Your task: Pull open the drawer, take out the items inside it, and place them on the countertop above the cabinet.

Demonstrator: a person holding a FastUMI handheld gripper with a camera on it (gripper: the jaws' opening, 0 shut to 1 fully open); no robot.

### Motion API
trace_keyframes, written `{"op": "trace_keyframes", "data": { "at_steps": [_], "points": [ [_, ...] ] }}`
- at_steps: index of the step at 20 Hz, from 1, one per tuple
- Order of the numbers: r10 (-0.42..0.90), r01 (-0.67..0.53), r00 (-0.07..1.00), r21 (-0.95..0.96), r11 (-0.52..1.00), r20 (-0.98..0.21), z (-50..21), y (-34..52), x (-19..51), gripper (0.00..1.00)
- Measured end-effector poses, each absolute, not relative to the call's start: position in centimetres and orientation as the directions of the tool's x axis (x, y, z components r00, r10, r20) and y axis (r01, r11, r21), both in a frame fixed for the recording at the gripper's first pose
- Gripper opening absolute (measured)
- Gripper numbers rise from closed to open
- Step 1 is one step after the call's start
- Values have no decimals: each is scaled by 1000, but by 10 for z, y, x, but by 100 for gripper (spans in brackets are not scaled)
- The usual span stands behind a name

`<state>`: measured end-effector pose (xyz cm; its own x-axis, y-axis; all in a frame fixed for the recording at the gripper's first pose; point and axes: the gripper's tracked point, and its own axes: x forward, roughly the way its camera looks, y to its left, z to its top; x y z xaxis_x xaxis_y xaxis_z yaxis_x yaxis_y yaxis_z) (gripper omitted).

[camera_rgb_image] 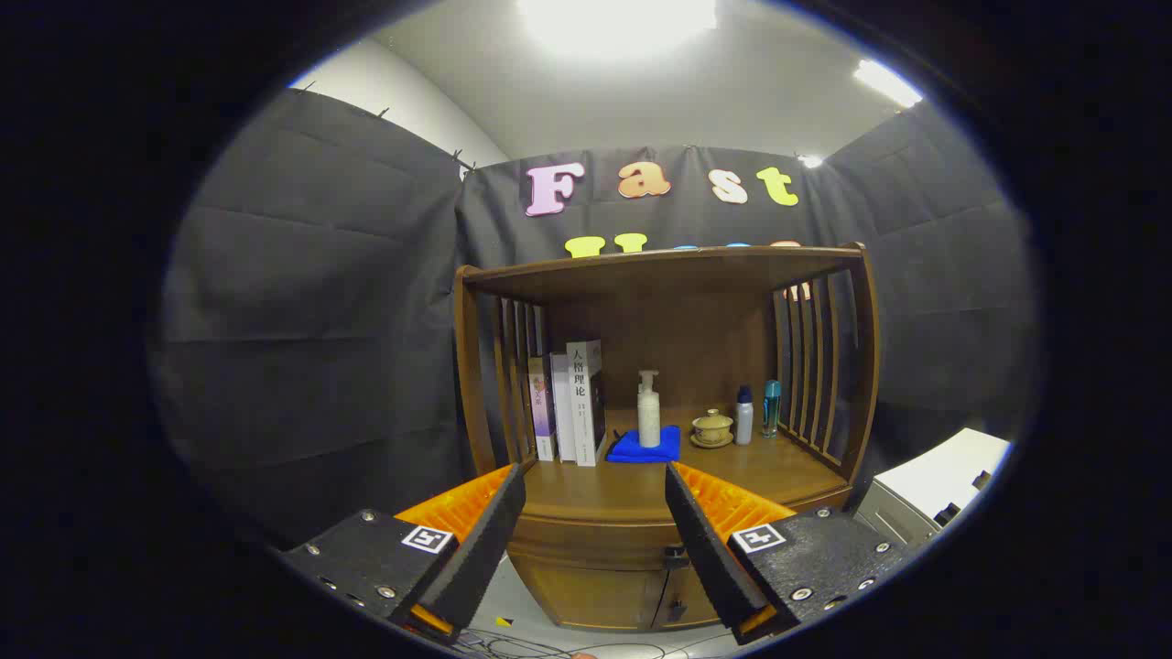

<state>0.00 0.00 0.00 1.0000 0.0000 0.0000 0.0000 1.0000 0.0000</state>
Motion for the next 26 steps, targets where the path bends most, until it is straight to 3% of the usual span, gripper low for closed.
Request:
{"op": "trace_keyframes", "data": {
  "at_steps": [22,26],
  "points": [
    [-47,47,999,-29,998,-11,-9,-34,19,95],
    [65,-64,998,-42,997,23,-8,-26,38,95]
  ]
}}
